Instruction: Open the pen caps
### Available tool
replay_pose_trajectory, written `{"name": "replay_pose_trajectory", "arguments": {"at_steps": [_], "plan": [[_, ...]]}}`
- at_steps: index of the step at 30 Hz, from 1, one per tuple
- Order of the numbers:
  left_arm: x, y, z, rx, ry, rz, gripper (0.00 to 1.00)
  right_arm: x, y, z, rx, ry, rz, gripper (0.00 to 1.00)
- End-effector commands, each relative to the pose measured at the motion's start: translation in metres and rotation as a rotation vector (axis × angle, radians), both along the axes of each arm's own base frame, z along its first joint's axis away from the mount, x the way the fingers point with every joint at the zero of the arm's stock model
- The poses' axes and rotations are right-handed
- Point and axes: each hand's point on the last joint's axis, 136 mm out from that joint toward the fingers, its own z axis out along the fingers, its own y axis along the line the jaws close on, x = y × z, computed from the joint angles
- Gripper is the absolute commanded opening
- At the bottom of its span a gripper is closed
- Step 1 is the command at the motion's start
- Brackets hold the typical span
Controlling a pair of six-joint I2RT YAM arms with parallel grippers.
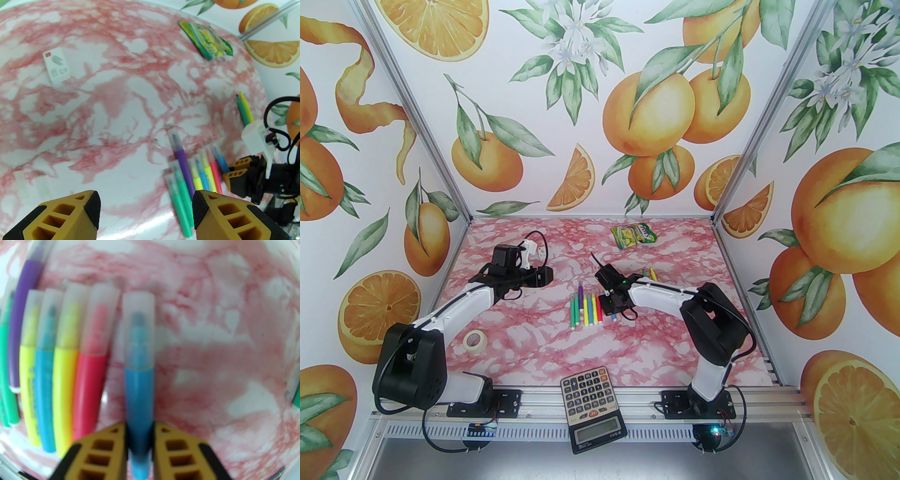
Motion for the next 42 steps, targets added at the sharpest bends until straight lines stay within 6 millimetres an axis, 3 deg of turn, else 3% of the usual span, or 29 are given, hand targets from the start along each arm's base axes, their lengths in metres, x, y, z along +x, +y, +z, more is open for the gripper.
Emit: {"name": "replay_pose_trajectory", "arguments": {"at_steps": [1,9,13,16,23,37,42], "plan": [[0.004,-0.020,0.010,-0.066,-0.027,-0.057,0.68,0.008,0.004,0.024,0.091,-0.050,0.003,0.20],[0.007,-0.049,0.021,-0.131,-0.035,-0.127,0.66,0.006,0.028,0.063,0.317,-0.102,0.082,0.20],[0.006,-0.057,0.023,-0.146,-0.035,-0.150,0.66,0.004,0.034,0.070,0.360,-0.113,0.103,0.20],[0.003,-0.080,0.030,-0.202,-0.034,-0.209,0.66,0.001,0.051,0.091,0.472,-0.147,0.162,0.20],[0.003,-0.103,0.035,-0.259,-0.028,-0.254,0.62,-0.004,0.067,0.115,0.558,-0.198,0.234,0.20],[0.002,-0.130,0.045,-0.345,-0.017,-0.310,0.56,-0.014,0.080,0.124,0.596,-0.208,0.296,0.20],[-0.001,-0.137,0.045,-0.364,-0.004,-0.333,0.45,-0.013,0.080,0.127,0.598,-0.224,0.295,0.20]]}}
